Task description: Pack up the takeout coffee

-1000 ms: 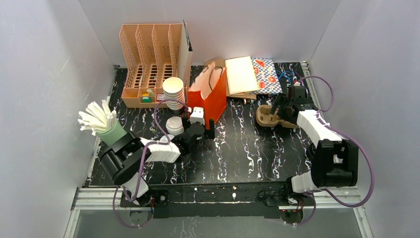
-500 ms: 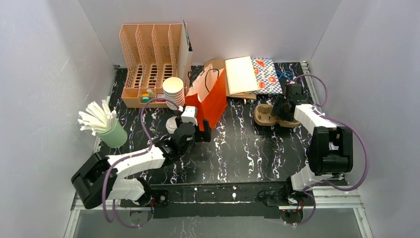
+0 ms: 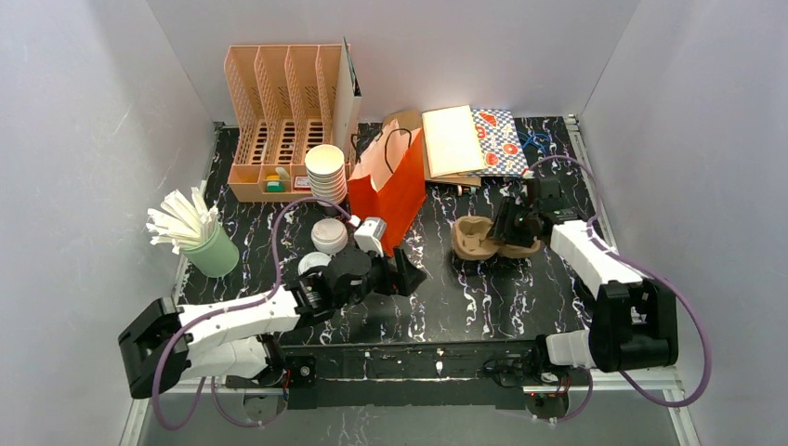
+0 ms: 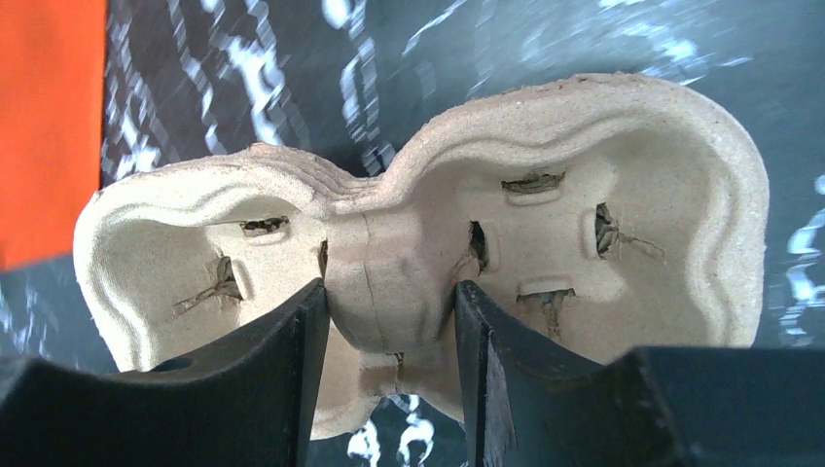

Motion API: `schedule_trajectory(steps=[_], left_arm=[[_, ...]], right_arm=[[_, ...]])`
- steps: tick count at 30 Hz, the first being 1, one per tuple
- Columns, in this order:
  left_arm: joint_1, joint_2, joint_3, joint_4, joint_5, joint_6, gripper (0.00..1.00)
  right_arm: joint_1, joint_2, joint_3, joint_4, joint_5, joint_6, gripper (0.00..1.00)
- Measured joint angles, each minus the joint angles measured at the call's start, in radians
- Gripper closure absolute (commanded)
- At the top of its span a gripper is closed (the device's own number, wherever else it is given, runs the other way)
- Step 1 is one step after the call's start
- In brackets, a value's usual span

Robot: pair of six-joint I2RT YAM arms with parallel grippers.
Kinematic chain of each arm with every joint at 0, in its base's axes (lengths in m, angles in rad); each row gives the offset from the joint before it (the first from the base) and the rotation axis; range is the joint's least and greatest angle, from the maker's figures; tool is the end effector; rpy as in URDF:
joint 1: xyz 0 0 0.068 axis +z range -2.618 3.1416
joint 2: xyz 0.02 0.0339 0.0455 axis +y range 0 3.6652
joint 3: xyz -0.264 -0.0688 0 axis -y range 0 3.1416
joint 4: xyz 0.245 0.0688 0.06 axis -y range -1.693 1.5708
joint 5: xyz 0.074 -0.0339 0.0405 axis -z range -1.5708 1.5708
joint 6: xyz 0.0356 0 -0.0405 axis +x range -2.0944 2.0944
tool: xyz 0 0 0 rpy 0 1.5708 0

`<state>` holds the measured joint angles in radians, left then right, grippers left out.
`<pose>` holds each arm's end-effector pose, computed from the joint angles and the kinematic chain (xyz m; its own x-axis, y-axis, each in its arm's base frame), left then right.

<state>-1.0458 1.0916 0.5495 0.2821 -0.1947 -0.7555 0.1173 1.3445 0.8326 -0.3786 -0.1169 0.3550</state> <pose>0.1284 -0.2080 0.2448 -0.6116 -0.2862 -0.7376 0.4614 0.6283 -0.6264 0.2702 0.0360 0.2181 -0.7896 0.2546 -0.5583 0.0911 0.9484 0.3037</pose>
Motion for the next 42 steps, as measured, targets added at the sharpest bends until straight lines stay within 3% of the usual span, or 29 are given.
schedule_trajectory(steps=[2,3,7,16,25,33,42], left_arm=[[-0.011,0.046,-0.006,0.056,0.019,-0.036,0.39],[-0.012,0.059,-0.01,0.071,0.022,-0.047,0.4],[-0.012,0.134,-0.082,0.216,0.029,-0.109,0.42],[-0.012,0.239,-0.196,0.452,0.034,-0.204,0.47],[0.019,0.327,-0.2,0.579,0.099,-0.252,0.56],[0.107,0.387,-0.2,0.638,0.205,-0.287,0.56],[0.131,0.419,-0.198,0.66,0.267,-0.285,0.56]], right_arm=[[0.054,-0.03,-0.018,-0.021,-0.022,0.002,0.47],[0.082,-0.048,-0.029,-0.029,-0.03,0.006,0.44],[0.177,-0.126,-0.071,-0.076,-0.054,0.031,0.32],[0.295,-0.132,-0.063,-0.134,-0.025,0.052,0.25],[0.356,-0.029,-0.036,-0.143,0.053,0.037,0.39],[0.361,-0.029,-0.036,-0.142,0.051,0.038,0.41],[0.361,-0.029,-0.036,-0.14,0.05,0.039,0.42]])
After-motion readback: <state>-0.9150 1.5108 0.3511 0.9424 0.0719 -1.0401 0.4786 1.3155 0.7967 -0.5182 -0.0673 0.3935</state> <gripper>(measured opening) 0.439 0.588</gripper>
